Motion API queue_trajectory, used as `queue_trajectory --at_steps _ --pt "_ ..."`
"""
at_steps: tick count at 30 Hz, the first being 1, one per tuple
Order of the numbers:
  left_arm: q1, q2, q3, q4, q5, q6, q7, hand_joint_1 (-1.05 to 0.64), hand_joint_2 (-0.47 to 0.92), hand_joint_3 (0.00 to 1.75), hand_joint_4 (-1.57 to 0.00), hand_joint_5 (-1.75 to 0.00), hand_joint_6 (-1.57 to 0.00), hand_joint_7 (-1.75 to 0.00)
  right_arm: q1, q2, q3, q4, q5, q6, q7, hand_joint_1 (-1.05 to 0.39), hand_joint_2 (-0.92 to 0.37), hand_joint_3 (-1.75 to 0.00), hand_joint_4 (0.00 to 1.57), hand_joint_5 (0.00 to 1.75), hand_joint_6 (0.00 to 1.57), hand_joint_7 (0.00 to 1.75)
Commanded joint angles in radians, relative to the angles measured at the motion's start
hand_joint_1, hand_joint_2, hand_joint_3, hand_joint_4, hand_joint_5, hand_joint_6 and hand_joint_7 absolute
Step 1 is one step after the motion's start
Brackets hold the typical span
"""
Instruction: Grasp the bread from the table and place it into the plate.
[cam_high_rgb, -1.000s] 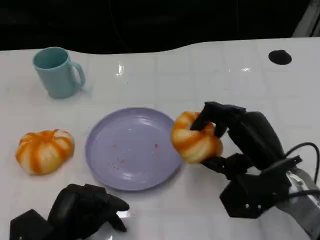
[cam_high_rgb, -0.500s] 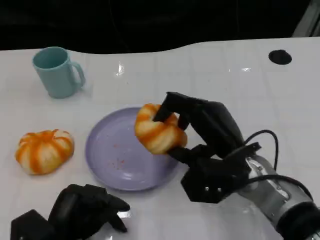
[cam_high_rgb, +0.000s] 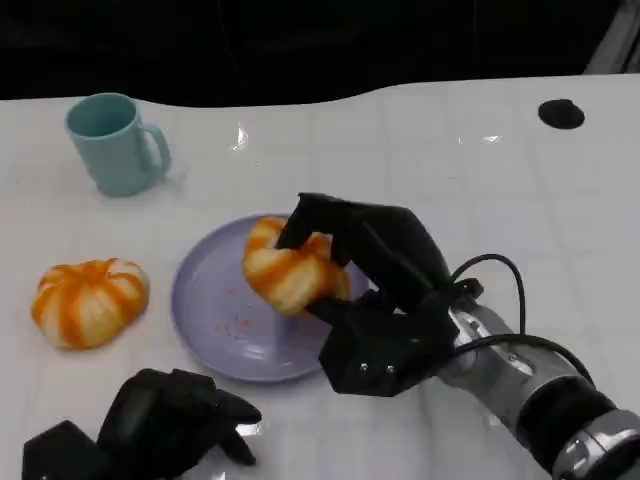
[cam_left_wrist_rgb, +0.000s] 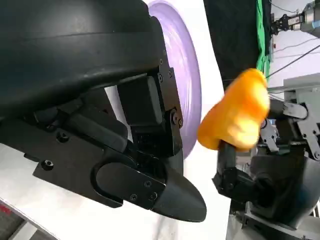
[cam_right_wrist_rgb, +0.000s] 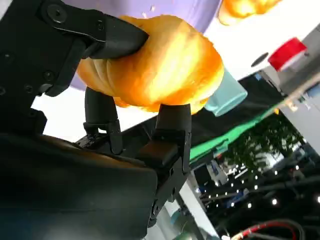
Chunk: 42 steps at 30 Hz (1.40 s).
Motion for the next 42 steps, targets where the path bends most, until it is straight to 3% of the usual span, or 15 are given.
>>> queue_trajectory --at_steps 1,2,3,4,6,12,19,24,29,34,41,42 --pt "0.009 0.014 0.000 -0.003 0.005 -0.003 0.007 -1.05 0.91 0.00 -1.39 -0.86 -1.57 -0.24 -0.024 -0.011 0.019 0.008 -0.008 0.025 0.036 -0.23 -0.59 -0.64 0.52 0.65 0.73 0.14" --pt "0.009 0.014 0.000 -0.003 0.007 -0.003 0.009 -1.05 0.91 0.00 -1.39 -0.86 -1.57 -0.24 -0.022 -0.018 0.026 -0.001 -0.012 0.030 0.053 -0.25 -0.62 -0.57 0.50 0.55 0.71 0.09" --pt "0.009 0.014 -0.001 -0.003 0.008 -0.005 0.010 -1.05 0.91 0.00 -1.39 -0.86 -1.57 -0.24 -0.019 -0.027 0.034 -0.015 -0.017 0.038 0.075 -0.31 -0.68 -0.47 0.38 0.45 0.59 0.05" --pt "0.009 0.015 0.000 -0.001 0.009 -0.008 0.010 -1.05 0.92 0.00 -1.39 -0.86 -1.57 -0.24 -0.015 -0.037 0.043 -0.033 -0.024 0.045 0.097 -0.39 -0.81 -0.27 0.24 0.39 0.44 0.02" --pt "0.008 0.014 0.001 0.003 0.007 -0.012 0.008 -1.05 0.92 0.00 -1.39 -0.86 -1.57 -0.24 -0.005 -0.051 0.052 -0.066 -0.030 0.056 0.128 -0.46 -0.89 -0.14 0.12 0.36 0.32 0.01" --pt "0.006 0.014 0.005 0.005 0.009 -0.012 0.010 -1.05 0.92 0.00 -1.39 -0.85 -1.57 -0.24 0.040 -0.091 0.053 -0.177 -0.003 0.073 0.235 -0.62 -0.92 -0.19 0.00 0.34 0.23 0.00" --pt "0.004 0.010 0.004 0.004 0.014 -0.010 0.018 -1.05 0.92 0.00 -1.39 -0.85 -1.57 -0.24 0.126 -0.158 0.023 -0.340 0.041 0.063 0.313 -0.64 -0.92 -0.21 0.05 0.42 0.28 0.02" --pt "0.005 0.008 0.004 0.002 0.016 -0.013 0.019 -1.05 0.92 0.00 -1.39 -0.85 -1.57 -0.24 0.235 -0.185 -0.039 -0.459 0.158 0.011 0.368 -0.58 -0.92 -0.15 0.11 0.48 0.33 0.04" --pt "0.006 0.005 0.004 -0.001 0.011 -0.013 0.014 -1.05 0.92 0.01 -1.39 -0.85 -1.57 -0.23 0.331 -0.211 -0.086 -0.578 0.273 -0.002 0.465 -0.56 -0.92 -0.21 0.16 0.54 0.38 0.07" --pt "0.007 0.003 0.002 -0.007 0.013 -0.008 0.018 -1.05 0.92 0.01 -1.39 -0.85 -1.57 -0.23 0.430 -0.214 -0.139 -0.672 0.396 -0.026 0.533 -0.51 -0.92 -0.16 0.30 0.63 0.51 0.12" --pt "0.008 0.002 -0.001 -0.010 0.020 -0.009 0.022 -1.05 0.92 0.01 -1.39 -0.85 -1.57 -0.23 0.536 -0.196 -0.203 -0.664 0.612 -0.155 0.642 -0.40 -0.92 -0.16 0.50 0.74 0.71 0.21" --pt "0.009 0.002 -0.002 -0.012 0.019 -0.005 0.022 -1.05 0.92 0.01 -1.39 -0.85 -1.57 -0.23 0.550 -0.189 -0.212 -0.660 0.647 -0.169 0.660 -0.35 -0.92 -0.19 0.52 0.91 0.75 0.28"
